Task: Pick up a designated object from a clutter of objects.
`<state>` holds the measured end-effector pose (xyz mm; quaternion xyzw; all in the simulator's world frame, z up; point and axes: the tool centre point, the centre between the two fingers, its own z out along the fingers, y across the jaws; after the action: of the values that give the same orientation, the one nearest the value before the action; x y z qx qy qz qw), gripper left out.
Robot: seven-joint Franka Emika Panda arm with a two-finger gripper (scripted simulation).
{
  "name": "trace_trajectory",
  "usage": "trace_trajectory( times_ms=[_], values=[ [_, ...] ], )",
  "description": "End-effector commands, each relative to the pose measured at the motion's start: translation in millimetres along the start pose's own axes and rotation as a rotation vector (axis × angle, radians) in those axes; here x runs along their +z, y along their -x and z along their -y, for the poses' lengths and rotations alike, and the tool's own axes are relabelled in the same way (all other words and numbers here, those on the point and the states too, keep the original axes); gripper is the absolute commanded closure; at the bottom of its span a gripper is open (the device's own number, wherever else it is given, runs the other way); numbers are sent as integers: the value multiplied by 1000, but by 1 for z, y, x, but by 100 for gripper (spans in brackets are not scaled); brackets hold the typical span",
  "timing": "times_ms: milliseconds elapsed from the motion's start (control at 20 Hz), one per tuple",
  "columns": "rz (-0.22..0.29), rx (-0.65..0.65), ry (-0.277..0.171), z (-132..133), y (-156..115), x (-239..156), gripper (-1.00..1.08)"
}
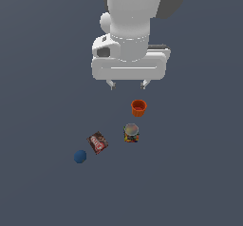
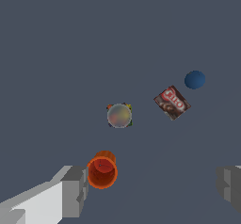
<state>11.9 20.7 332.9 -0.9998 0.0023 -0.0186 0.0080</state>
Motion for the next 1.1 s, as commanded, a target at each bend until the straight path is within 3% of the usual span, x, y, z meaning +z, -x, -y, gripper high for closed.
trace_trajectory(
  times_ms=[0,550,1050],
  values=[
    [0,0,0,0,0,0,-92],
    [29,34,-5,-4,4,16,-92],
    [29,-20,2,-14,-6,33,-92]
  ],
)
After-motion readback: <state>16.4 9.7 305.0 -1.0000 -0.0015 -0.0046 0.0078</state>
